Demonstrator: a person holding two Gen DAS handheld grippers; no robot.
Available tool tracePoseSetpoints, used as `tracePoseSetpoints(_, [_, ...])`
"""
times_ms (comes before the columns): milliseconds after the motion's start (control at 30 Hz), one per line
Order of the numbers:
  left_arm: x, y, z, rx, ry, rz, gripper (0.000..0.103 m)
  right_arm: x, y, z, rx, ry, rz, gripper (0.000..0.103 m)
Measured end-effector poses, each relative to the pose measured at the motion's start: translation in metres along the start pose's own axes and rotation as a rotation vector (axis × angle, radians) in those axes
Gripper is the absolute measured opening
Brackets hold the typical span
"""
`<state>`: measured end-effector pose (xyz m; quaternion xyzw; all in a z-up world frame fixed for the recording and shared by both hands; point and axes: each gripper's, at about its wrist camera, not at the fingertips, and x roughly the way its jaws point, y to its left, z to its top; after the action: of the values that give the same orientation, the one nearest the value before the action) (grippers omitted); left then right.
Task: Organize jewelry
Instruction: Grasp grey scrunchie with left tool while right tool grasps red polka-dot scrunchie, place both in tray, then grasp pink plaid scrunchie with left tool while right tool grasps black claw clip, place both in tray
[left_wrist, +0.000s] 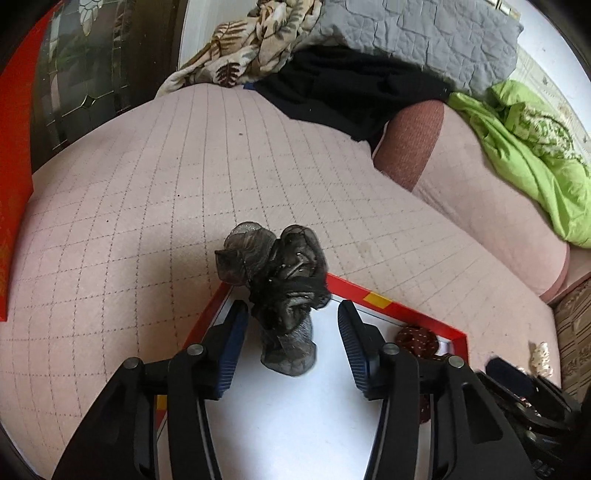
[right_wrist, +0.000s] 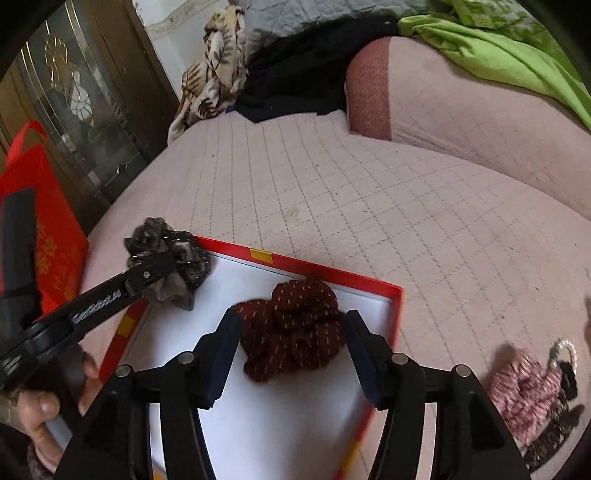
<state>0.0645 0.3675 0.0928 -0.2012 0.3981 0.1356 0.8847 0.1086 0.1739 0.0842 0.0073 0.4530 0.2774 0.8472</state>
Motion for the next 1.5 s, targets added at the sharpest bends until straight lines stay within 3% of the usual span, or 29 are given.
tracePoseSetpoints(233, [-0.047, -0.026, -0.018, 0.063, -0.077, -0.036, 0.049, -0.079, -0.044, -0.046, 0.052, -0.054, -0.053, 0.062])
tracePoseSetpoints(400, [-0.081, -0.064, -0.040, 0.145, -0.109, -0.089, 0.050, -0.148, -0.113, -0.096, 0.186, -0.099, -0.156, 0.062])
tracePoseSetpoints(600, [-0.092, -0.120, -0.087, 0.232, -0.023, -0.177, 0.051, -0.195, -0.171, -0.146, 0.287, -0.103, -0.217, 0.063])
tracePoseSetpoints(900, [-0.065, -0.211, -0.134, 0.387, 0.143, -0.221, 0.051, -0.189, -0.201, -0.174, 0.348, -0.114, -0.181, 0.063])
tracePoseSetpoints(1133, [-0.009, -0.253, -0.126, 0.326, 0.263, -0.268, 0.055, -0.158, -0.221, -0.169, 0.414, -0.104, -0.099, 0.063])
tracePoseSetpoints(1500, [0.066, -0.295, -0.125, 0.381, 0.353, -0.209, 0.055, -0.130, -0.247, -0.157, 0.516, -0.126, -0.026, 0.063])
